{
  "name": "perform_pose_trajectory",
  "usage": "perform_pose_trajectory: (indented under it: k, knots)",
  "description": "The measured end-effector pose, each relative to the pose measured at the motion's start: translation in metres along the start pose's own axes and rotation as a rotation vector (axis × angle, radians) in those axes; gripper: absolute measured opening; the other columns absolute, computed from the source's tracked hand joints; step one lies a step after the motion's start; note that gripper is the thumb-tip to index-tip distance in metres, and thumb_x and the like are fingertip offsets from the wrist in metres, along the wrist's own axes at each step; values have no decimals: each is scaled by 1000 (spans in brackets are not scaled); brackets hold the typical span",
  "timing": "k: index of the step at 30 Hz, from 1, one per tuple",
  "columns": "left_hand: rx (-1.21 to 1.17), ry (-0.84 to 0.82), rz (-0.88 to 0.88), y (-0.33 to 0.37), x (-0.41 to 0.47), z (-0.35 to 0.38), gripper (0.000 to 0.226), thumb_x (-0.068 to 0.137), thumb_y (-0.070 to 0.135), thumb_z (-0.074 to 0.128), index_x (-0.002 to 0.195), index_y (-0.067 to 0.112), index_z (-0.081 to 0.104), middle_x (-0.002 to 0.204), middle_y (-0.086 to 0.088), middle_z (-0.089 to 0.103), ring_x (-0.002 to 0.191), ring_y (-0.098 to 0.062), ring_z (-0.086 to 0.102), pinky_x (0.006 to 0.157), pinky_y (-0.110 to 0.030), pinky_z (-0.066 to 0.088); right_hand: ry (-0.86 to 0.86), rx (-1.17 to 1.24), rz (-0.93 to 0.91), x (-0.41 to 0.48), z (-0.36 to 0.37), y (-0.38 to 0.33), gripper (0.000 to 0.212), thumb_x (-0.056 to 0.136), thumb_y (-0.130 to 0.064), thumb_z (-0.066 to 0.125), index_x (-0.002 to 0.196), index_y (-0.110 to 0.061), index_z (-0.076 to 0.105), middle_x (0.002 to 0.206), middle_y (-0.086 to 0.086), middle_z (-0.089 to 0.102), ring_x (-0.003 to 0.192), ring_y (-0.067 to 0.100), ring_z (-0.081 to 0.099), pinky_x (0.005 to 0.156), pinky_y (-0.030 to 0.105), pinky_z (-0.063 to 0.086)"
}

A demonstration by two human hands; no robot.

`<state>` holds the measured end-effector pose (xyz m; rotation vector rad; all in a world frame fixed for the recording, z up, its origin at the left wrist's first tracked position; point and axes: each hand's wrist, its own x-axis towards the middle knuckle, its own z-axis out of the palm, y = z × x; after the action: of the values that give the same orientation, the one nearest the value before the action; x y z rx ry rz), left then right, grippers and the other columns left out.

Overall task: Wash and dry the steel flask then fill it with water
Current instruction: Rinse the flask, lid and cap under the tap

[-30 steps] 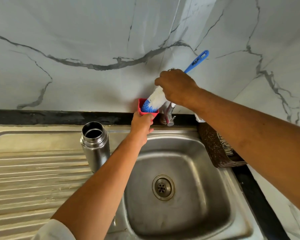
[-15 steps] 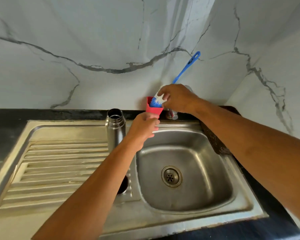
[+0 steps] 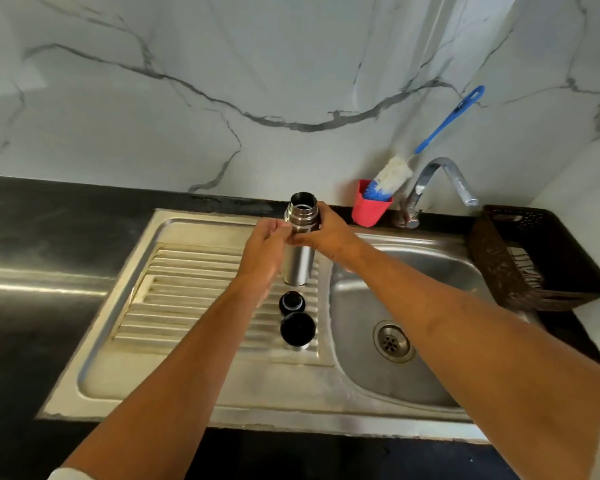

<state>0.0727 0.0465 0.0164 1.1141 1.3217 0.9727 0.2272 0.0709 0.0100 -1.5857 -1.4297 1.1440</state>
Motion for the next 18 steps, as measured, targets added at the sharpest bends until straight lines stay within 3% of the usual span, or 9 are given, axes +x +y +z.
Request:
perform_pose_trajectory:
  k: [3, 8, 14, 18]
  knots:
    - [-5, -26, 36, 7, -1, 12, 10, 103, 31, 57, 101, 24, 63, 115, -2, 70, 114, -19, 65, 99, -48, 54, 85, 23, -23, -6, -14, 5, 72, 69, -20, 97, 129, -23, 57, 117, -4, 73, 107, 11, 70, 99, 32, 54]
    - [23, -180, 144, 10, 3, 58, 12, 100, 37, 62, 91, 30, 66, 110, -4, 73, 111, -23, 68, 97, -47, 55, 191, 67, -20, -41, -76, 21, 66, 74, -24, 94, 130, -27, 59, 114, -10, 74, 101, 1, 70, 92, 26, 56]
    - [80, -359, 111, -1, 18, 150, 12, 103, 28, 62, 99, 17, 67, 105, -8, 76, 104, -23, 72, 91, -41, 54, 306, -23, 72, -74, -148, 71, 68, 70, -32, 96, 129, -31, 61, 112, -13, 75, 103, -1, 69, 94, 27, 54]
    - [133, -413, 81, -17, 37, 212, 7, 102, 25, 63, 98, 22, 67, 102, -5, 75, 100, -23, 72, 83, -38, 55, 323, -66, 142, -87, -183, 108, 72, 68, -37, 95, 131, -32, 59, 112, -13, 74, 108, 3, 68, 99, 31, 53]
